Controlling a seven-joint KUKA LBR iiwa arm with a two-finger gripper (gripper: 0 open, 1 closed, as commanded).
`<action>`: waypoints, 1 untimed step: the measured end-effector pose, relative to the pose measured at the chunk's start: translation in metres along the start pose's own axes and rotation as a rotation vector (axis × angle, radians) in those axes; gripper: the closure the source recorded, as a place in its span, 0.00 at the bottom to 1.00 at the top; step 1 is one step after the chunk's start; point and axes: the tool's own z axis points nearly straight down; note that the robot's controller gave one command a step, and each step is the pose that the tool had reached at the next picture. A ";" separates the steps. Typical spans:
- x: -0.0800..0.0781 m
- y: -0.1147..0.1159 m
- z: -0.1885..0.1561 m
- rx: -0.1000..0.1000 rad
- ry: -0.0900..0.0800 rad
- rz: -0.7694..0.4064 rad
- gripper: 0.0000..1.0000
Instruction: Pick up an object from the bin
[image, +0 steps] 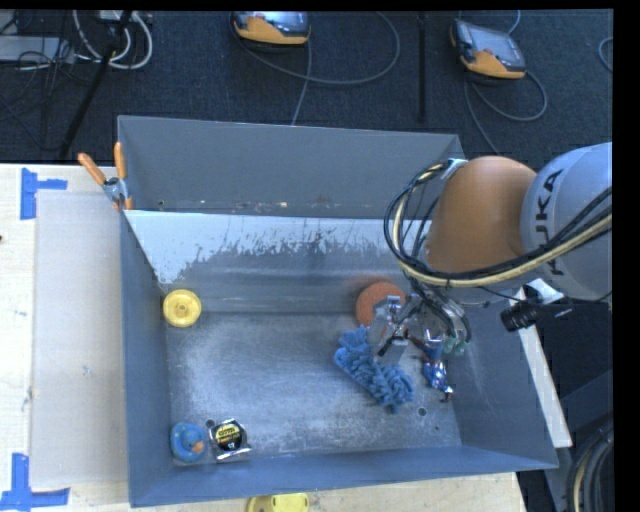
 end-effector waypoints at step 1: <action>-0.006 -0.022 -0.031 0.000 0.001 -0.003 1.00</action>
Offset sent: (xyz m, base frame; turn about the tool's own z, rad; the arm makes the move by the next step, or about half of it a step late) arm 0.0208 -0.0081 0.0107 0.0100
